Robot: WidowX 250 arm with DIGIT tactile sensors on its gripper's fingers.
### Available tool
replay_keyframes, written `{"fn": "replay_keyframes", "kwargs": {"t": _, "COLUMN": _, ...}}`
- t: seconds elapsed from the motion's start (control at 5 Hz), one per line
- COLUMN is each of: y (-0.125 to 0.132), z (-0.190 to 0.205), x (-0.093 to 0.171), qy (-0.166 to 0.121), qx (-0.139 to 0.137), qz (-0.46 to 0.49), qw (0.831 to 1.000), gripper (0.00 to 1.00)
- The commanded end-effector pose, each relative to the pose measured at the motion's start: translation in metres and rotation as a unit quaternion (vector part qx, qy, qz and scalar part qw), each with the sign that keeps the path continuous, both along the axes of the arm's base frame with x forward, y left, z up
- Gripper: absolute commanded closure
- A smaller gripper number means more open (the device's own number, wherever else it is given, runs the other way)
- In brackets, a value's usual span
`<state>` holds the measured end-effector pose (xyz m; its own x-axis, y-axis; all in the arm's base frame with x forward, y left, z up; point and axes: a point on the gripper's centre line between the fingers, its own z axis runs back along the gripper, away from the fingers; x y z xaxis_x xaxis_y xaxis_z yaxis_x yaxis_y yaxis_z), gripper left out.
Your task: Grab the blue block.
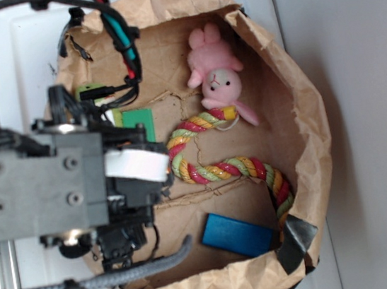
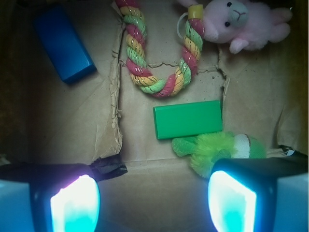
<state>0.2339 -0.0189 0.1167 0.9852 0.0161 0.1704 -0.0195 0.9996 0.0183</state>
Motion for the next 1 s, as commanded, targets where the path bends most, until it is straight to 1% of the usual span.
{"fn": "replay_keyframes", "kwargs": {"t": 0.0, "y": -0.001, "z": 0.011, "x": 0.008, "qy": -0.018, "qx": -0.002, "qz": 0.001, "qw": 1.000, "gripper": 0.00}}
{"fn": "replay_keyframes", "kwargs": {"t": 0.4, "y": -0.001, "z": 0.011, "x": 0.008, "qy": -0.018, "qx": -0.002, "qz": 0.001, "qw": 1.000, "gripper": 0.00}}
{"fn": "replay_keyframes", "kwargs": {"t": 0.6, "y": 0.000, "z": 0.009, "x": 0.031, "qy": -0.019, "qx": -0.007, "qz": 0.021, "qw": 1.000, "gripper": 0.00}}
{"fn": "replay_keyframes", "kwargs": {"t": 0.8, "y": 0.003, "z": 0.011, "x": 0.043, "qy": -0.022, "qx": -0.014, "qz": 0.031, "qw": 0.999, "gripper": 0.00}}
